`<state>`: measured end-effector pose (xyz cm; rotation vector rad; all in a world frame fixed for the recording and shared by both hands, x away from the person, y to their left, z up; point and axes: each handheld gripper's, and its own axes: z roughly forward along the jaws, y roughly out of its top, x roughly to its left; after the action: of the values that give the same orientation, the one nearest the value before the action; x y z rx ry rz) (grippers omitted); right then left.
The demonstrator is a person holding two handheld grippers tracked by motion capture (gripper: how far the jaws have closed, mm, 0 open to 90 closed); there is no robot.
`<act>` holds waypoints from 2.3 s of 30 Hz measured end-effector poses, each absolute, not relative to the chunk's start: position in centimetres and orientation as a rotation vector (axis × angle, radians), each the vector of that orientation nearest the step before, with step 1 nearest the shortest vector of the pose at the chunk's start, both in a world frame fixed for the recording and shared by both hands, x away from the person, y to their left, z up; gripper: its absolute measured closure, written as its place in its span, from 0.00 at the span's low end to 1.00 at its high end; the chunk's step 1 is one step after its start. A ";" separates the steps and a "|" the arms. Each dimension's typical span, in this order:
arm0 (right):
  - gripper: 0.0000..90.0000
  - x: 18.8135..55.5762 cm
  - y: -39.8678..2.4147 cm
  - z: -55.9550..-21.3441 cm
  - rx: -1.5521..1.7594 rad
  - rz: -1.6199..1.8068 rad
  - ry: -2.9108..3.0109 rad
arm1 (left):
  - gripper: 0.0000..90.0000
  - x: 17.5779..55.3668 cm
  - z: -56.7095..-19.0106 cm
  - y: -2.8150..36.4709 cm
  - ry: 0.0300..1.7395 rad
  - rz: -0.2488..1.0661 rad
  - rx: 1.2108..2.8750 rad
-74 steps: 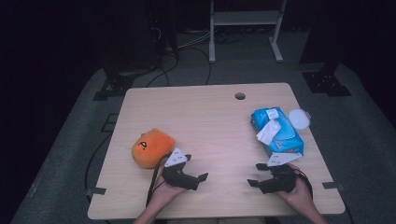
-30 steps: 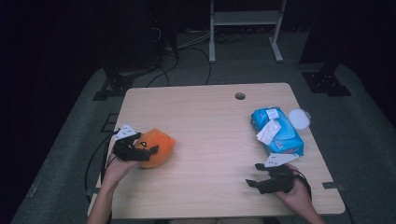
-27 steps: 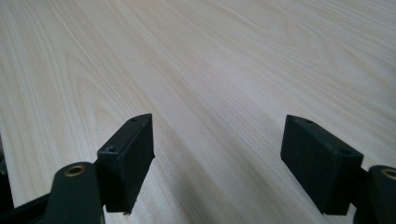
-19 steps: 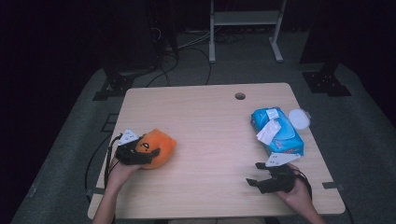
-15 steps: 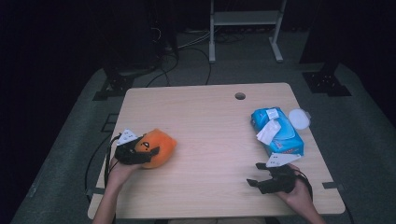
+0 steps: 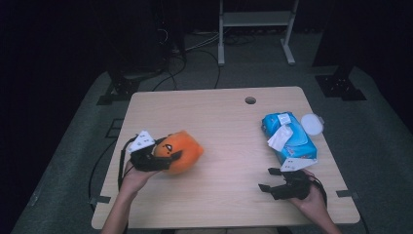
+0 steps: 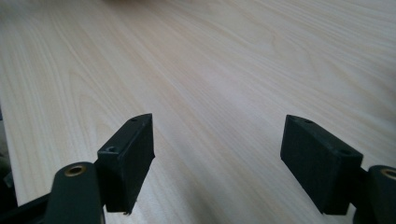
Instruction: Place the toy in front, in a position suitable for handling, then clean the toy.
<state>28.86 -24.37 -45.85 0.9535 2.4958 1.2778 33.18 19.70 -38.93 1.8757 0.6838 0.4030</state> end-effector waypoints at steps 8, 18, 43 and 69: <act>0.27 28.8 -26.0 -45.3 0.976 1.273 2.441 | 0.28 33.0 -40.0 11.3 0.486 0.235 1.954; 0.28 29.1 -27.6 -45.7 1.065 1.298 2.406 | 0.23 32.6 -43.3 7.5 0.370 0.106 2.034; 0.28 35.9 -28.2 -40.7 0.981 1.176 2.163 | 0.14 31.3 -41.3 11.2 0.358 0.191 2.076; 0.96 39.8 -30.9 -42.2 1.302 1.124 2.185 | 0.22 31.5 -43.5 11.2 0.385 0.140 2.096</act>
<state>39.80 -30.87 -42.21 1.3017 2.1847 1.1241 31.53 11.21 -43.49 2.0960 0.3851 0.1399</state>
